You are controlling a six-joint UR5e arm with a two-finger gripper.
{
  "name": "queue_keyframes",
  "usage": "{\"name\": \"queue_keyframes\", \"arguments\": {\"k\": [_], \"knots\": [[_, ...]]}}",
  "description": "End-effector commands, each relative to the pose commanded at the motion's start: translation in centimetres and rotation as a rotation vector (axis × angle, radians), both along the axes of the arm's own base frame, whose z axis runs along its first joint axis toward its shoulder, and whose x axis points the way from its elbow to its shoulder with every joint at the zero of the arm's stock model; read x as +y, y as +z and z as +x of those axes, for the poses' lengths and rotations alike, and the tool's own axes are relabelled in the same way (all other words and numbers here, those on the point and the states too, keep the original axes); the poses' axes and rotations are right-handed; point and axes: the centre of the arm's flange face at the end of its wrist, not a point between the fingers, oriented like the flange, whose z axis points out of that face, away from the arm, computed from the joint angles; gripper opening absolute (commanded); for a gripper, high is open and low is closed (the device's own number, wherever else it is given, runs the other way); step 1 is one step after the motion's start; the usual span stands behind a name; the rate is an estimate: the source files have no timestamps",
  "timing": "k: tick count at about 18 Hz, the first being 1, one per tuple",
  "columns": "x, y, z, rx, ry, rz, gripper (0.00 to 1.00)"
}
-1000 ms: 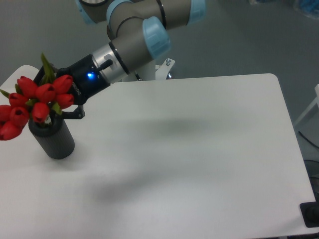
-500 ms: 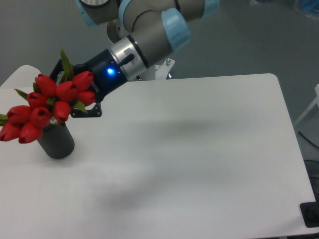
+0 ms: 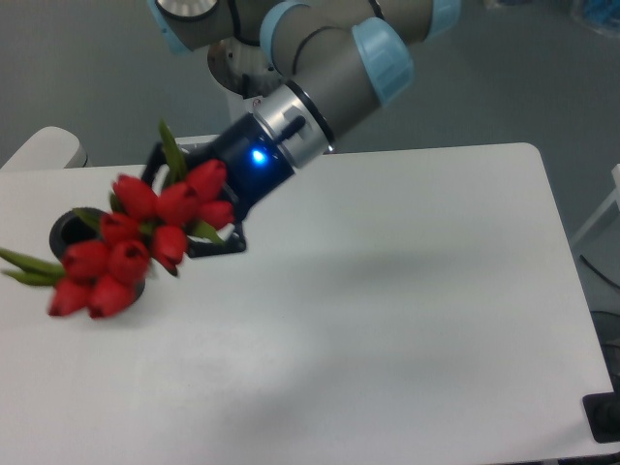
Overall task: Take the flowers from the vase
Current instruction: 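Carry the tulips away from the vase over the open table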
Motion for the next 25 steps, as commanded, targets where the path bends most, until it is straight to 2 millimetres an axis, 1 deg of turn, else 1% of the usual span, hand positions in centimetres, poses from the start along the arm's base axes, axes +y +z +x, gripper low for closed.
{"name": "queue_keyframes", "arguments": {"k": [2,4,6,7,10,11,14,16,18,20,23,25], "knots": [[-0.3,-2.1,-1.9,0.076,-0.007,-0.032,0.04],[-1.1,-4.2,-3.5,0.184,-0.028,-0.078,0.04],[-1.9,-5.6,-5.2,0.294,-0.041,-0.149,0.04],[-2.3,-6.7,-6.1,0.328,-0.042,-0.192,0.04],[-2.9,-9.3,-7.7,0.440,-0.079,-0.312,0.04],[-3.2,-10.0,-8.2,0.471,-0.086,-0.358,0.05],[-3.2,-13.0,-10.1,0.504,-0.082,-0.486,0.06],[-3.0,-14.1,-11.2,0.515,-0.081,-0.536,0.06],[-2.6,-14.1,-12.0,0.492,-0.099,-0.566,0.06],[-2.5,-14.8,-12.9,0.491,-0.161,-0.617,0.06],[-2.6,-16.6,-13.7,0.538,-0.246,-0.724,0.07],[-2.3,-17.9,-14.5,0.550,-0.262,-0.758,0.07]]}}
